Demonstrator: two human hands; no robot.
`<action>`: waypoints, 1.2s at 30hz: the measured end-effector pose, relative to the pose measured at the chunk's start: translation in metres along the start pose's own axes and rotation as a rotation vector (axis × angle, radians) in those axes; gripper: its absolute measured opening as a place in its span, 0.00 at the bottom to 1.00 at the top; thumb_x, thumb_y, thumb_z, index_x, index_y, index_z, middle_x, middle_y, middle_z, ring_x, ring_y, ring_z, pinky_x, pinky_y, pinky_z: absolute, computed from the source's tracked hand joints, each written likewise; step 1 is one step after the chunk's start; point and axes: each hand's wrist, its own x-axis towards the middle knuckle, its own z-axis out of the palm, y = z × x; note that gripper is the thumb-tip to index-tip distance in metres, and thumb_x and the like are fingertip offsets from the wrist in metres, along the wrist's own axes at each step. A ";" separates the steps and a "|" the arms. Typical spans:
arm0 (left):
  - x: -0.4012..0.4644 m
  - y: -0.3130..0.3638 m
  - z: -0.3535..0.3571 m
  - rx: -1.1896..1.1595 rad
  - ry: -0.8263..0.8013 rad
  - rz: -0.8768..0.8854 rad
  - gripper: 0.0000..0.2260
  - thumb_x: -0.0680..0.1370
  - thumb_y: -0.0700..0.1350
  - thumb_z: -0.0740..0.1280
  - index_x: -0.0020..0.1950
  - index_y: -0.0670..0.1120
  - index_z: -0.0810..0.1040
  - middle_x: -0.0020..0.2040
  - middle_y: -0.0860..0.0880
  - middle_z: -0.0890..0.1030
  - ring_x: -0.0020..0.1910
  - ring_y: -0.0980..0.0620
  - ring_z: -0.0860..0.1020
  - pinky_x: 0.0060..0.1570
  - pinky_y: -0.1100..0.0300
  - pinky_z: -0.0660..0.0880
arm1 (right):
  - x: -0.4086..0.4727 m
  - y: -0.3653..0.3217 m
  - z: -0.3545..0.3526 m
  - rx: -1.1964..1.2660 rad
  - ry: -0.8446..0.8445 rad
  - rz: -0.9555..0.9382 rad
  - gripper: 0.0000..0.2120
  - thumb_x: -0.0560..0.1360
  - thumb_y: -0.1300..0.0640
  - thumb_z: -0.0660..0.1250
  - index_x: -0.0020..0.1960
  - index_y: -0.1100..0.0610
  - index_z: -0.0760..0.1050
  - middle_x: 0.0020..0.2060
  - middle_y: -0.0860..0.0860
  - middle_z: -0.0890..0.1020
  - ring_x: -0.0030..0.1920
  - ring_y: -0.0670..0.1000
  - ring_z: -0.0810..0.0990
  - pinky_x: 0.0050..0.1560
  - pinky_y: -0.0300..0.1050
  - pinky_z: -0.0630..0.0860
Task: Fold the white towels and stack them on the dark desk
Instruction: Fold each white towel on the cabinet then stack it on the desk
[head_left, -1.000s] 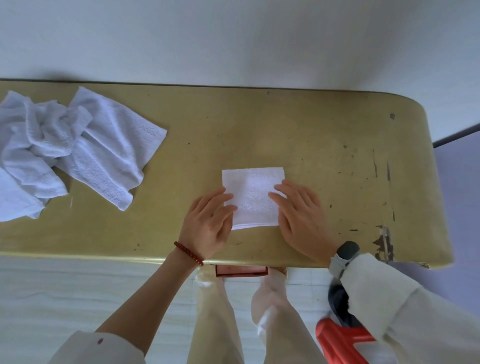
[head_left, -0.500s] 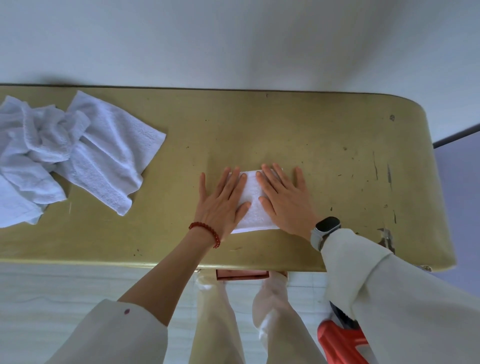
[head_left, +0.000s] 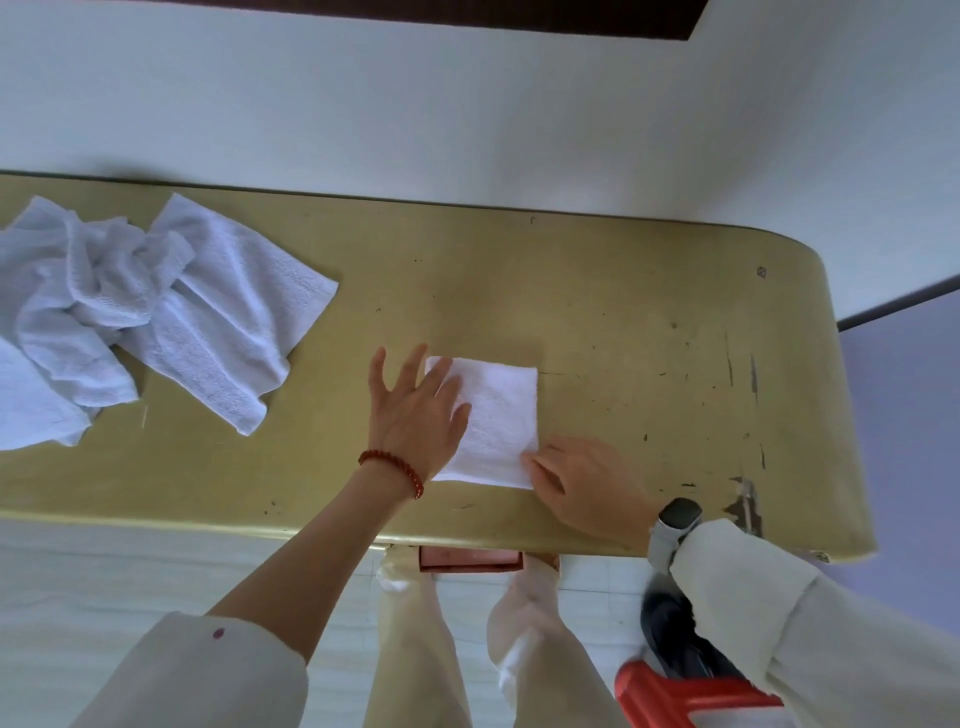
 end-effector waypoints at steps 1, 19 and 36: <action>-0.002 0.002 0.004 0.000 -0.040 -0.003 0.19 0.74 0.53 0.53 0.52 0.46 0.80 0.58 0.49 0.80 0.63 0.43 0.74 0.62 0.38 0.54 | 0.003 -0.002 0.001 0.072 0.053 0.066 0.17 0.79 0.52 0.54 0.43 0.61 0.76 0.33 0.53 0.77 0.32 0.51 0.73 0.37 0.46 0.73; -0.026 0.010 -0.007 -0.957 0.154 -0.646 0.25 0.76 0.38 0.64 0.72 0.41 0.62 0.72 0.44 0.63 0.71 0.47 0.61 0.69 0.56 0.58 | 0.058 -0.050 -0.051 0.733 0.157 0.301 0.04 0.75 0.58 0.62 0.46 0.56 0.67 0.34 0.44 0.71 0.32 0.42 0.68 0.31 0.30 0.66; -0.248 -0.072 -0.081 -1.862 0.292 -1.025 0.05 0.76 0.37 0.64 0.48 0.40 0.79 0.43 0.45 0.80 0.44 0.48 0.78 0.45 0.61 0.79 | 0.004 -0.225 -0.015 0.697 -0.094 -0.019 0.06 0.75 0.59 0.62 0.51 0.60 0.72 0.38 0.51 0.77 0.37 0.50 0.74 0.36 0.40 0.69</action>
